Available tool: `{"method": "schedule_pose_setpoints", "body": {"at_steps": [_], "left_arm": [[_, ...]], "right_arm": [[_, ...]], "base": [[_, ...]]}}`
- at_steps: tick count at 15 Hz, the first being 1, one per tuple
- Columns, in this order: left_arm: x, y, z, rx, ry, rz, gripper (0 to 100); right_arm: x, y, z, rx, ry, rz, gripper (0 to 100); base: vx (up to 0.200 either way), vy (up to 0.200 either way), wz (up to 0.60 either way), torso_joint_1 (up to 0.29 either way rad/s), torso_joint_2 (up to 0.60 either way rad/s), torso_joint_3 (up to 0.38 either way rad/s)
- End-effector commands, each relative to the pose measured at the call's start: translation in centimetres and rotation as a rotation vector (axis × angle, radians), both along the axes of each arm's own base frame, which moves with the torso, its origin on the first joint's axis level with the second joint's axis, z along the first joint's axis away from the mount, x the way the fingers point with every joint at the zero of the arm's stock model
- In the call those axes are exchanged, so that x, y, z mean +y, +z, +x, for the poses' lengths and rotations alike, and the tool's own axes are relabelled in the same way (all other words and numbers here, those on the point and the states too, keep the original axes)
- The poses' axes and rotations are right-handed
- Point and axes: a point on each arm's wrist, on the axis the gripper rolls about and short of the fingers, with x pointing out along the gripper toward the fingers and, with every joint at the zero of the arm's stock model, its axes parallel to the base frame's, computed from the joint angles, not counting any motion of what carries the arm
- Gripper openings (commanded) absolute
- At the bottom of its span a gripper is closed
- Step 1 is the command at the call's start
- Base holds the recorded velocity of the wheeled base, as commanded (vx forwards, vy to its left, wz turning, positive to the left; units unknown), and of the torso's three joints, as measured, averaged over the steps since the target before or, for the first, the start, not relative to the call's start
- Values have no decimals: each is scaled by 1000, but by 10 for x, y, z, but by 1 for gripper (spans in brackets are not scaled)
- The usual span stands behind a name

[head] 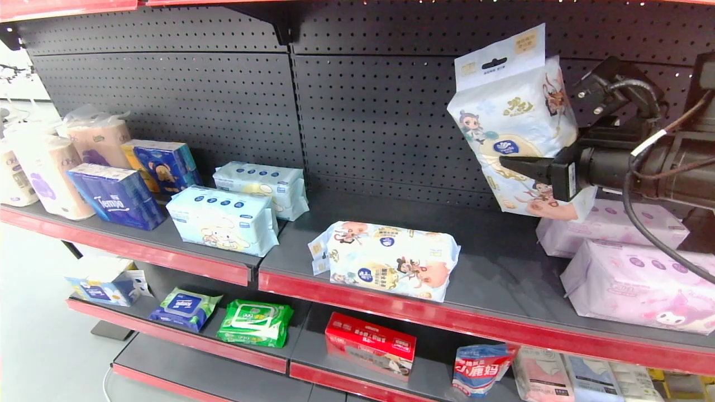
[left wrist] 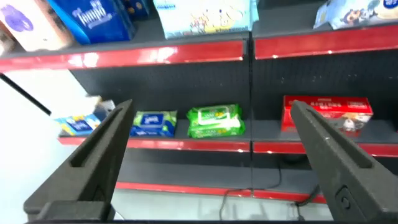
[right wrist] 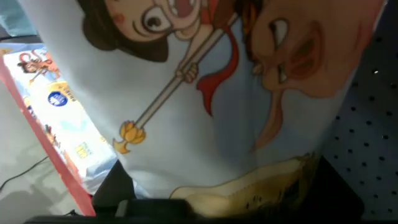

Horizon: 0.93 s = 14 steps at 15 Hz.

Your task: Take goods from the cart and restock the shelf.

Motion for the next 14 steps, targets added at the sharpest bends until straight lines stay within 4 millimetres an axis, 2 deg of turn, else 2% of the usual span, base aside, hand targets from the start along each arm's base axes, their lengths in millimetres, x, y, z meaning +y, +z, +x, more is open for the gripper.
{"method": "schedule_pose_setpoints", "body": {"at_steps": [1, 4, 6, 14], "left_arm": [[0, -8, 2, 32, 2, -43, 100], [-1, -9, 3, 27, 6, -80, 100], [-1, -17, 7, 22, 21, -114, 100], [-5, -17, 7, -17, 363, -176, 100]], "right_arm": [[3, -8, 9, 28, 1, -2, 0], [2, -14, 13, 57, -9, 8, 0], [0, -18, 16, 82, -23, 29, 0], [0, -27, 23, 113, -35, 26, 0]], "base": [[0, 0, 0, 0, 0, 0], [0, 0, 0, 0, 0, 0], [0, 0, 0, 0, 0, 0], [0, 0, 0, 0, 0, 0]]}}
